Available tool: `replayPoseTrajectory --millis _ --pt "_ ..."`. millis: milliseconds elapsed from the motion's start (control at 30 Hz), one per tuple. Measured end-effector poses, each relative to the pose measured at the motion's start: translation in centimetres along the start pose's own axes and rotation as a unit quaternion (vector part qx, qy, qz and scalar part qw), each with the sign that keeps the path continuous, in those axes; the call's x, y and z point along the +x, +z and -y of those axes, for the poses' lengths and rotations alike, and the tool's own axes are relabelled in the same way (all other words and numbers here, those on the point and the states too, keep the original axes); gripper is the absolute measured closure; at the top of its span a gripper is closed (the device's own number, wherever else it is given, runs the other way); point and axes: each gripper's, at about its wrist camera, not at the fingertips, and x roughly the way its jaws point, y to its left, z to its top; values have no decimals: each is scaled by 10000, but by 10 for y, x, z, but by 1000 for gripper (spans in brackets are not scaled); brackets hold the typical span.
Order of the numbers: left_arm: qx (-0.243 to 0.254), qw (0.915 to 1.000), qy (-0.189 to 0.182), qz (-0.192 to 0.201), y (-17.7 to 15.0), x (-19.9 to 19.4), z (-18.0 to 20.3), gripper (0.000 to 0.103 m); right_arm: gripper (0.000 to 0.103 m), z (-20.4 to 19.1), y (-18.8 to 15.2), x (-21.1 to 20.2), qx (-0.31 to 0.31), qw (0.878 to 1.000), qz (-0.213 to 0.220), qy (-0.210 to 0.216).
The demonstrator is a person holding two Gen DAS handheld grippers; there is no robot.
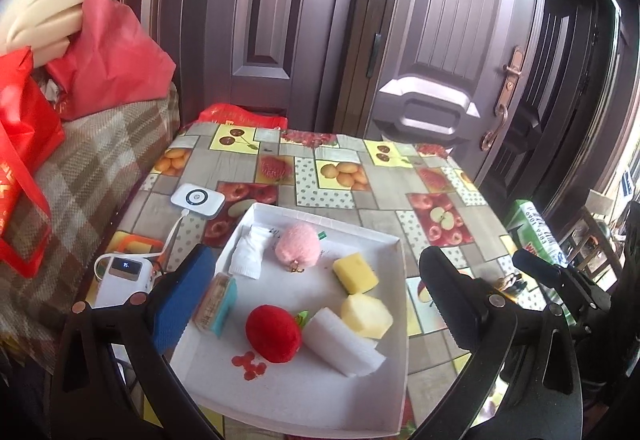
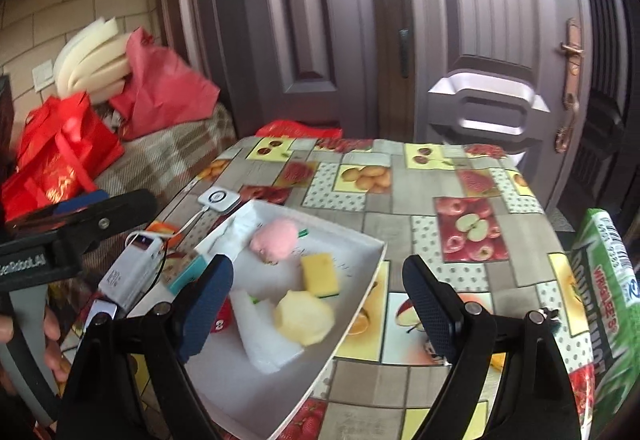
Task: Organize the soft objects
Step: 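Move both grippers away from the tray toward the remaining items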
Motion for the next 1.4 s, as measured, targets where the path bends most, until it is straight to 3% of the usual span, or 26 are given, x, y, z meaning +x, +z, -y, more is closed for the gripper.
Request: replayPoseTrajectory --millis 133,300,733,1400 --pt "-9 9999 -40 94 0 -14 4 0 16 11 4 -18 322 9992 210 -125" --pt "60 9998 -38 198 -3 -31 10 0 16 23 10 -55 576 9946 837 -189" --pt "117 9990 -50 418 -7 -62 21 0 16 31 9 -105 808 9855 1479 -210" --pt "162 9993 -97 321 -20 -70 46 0 15 51 -7 -125 967 9840 1453 -352"
